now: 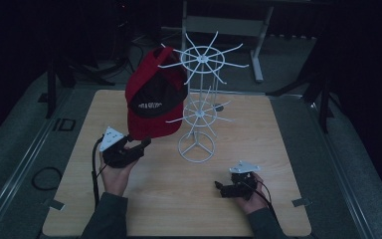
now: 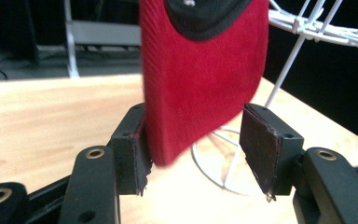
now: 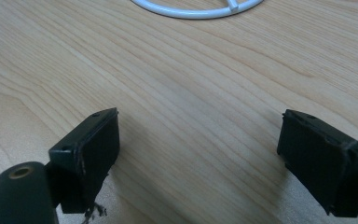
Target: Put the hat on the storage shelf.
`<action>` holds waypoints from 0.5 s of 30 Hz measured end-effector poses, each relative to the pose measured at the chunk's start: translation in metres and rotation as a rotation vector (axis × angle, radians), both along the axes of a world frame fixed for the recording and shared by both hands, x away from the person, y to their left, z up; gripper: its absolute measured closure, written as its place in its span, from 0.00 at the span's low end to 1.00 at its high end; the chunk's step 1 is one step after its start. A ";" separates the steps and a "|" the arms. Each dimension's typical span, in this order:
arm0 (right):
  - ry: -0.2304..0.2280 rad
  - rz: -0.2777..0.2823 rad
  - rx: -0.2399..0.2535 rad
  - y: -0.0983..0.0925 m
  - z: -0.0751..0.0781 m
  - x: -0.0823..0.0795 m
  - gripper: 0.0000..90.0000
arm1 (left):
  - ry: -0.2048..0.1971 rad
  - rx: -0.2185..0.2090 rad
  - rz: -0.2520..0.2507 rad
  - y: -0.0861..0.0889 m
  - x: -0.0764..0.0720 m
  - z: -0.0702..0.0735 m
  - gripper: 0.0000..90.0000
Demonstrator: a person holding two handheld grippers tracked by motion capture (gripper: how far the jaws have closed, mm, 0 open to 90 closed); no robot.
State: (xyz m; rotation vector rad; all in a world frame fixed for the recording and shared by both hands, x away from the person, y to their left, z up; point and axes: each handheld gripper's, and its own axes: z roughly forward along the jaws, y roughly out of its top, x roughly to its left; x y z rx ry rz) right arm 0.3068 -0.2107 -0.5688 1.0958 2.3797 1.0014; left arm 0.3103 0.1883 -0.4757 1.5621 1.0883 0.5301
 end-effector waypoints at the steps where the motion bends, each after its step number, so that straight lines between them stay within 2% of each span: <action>1: -0.001 0.001 0.000 0.000 0.000 0.000 0.14 | 0.009 0.003 -0.004 0.001 0.000 0.001 0.50; 5: -0.001 0.001 -0.001 0.000 0.000 0.000 0.14 | 0.024 0.016 -0.011 0.003 -0.002 0.004 0.49; 15: -0.001 0.001 0.000 0.000 0.000 0.000 0.14 | 0.032 0.046 -0.002 0.010 -0.007 0.007 0.47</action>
